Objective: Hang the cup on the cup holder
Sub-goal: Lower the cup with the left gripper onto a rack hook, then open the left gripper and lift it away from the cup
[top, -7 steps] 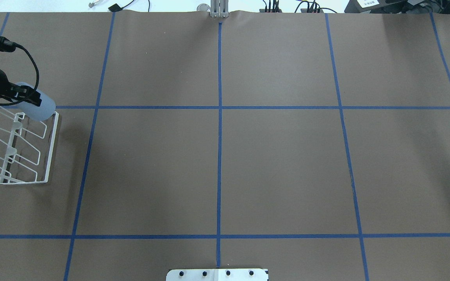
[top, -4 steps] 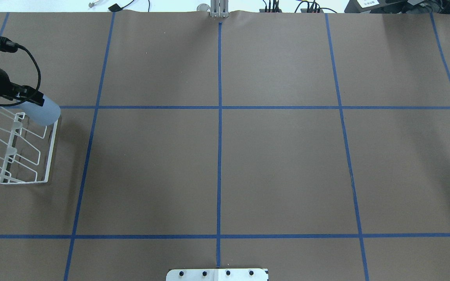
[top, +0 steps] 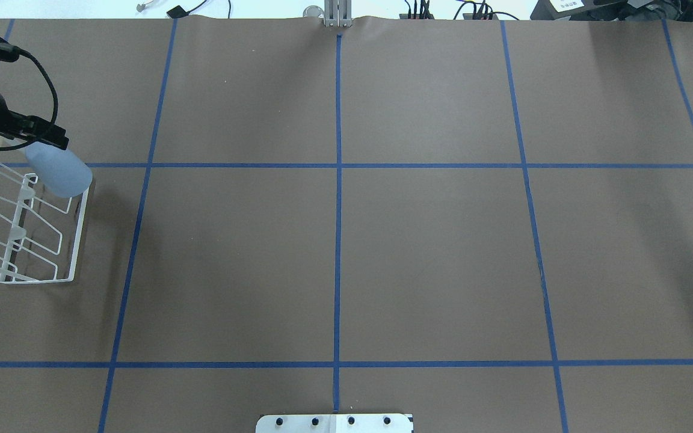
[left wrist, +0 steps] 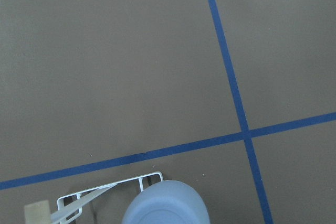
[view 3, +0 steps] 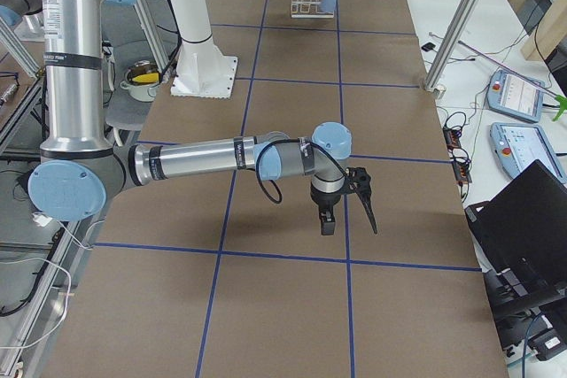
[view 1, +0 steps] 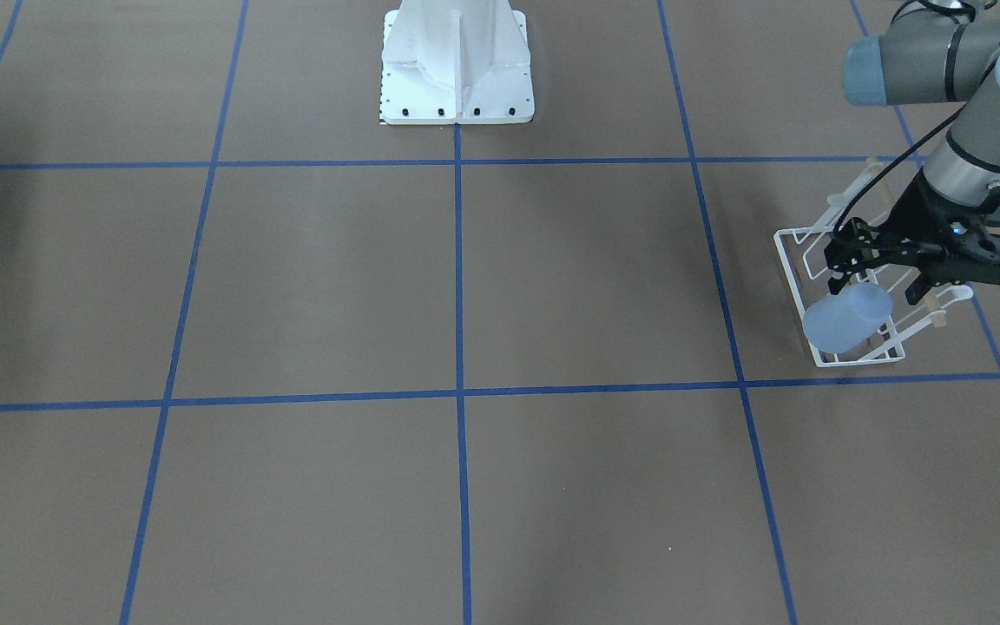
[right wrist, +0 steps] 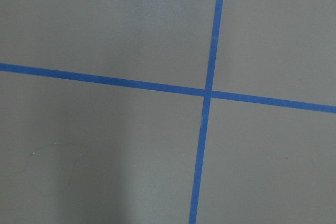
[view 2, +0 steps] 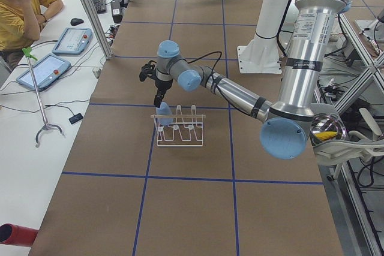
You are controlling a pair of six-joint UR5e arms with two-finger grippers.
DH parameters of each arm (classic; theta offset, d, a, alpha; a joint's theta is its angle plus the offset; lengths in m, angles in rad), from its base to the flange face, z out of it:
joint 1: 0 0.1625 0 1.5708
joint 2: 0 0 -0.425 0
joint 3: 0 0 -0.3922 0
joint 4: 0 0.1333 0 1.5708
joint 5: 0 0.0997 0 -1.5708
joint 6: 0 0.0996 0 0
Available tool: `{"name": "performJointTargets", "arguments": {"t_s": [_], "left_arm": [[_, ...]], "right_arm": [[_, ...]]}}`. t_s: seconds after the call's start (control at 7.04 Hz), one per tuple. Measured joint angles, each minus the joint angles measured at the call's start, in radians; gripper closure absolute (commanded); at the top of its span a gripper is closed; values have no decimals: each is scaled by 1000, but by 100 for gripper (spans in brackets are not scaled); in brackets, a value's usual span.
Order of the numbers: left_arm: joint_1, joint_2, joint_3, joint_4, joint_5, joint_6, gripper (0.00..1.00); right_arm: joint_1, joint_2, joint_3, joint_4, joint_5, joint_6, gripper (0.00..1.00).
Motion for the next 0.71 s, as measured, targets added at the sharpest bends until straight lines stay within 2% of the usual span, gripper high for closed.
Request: {"name": "performJointTargets", "arguments": {"t_s": [0.28, 0.43, 0.71], "left_arm": [[-94, -26, -64, 187, -2, 196, 1], [-154, -25, -64, 231, -6, 298, 1], [-285, -14, 12, 257, -75, 494, 1]], "right_arm": [[1, -3, -1, -2, 1, -7, 0], [4, -10, -1, -5, 3, -10, 0], [25, -32, -3, -12, -3, -13, 0]]}}
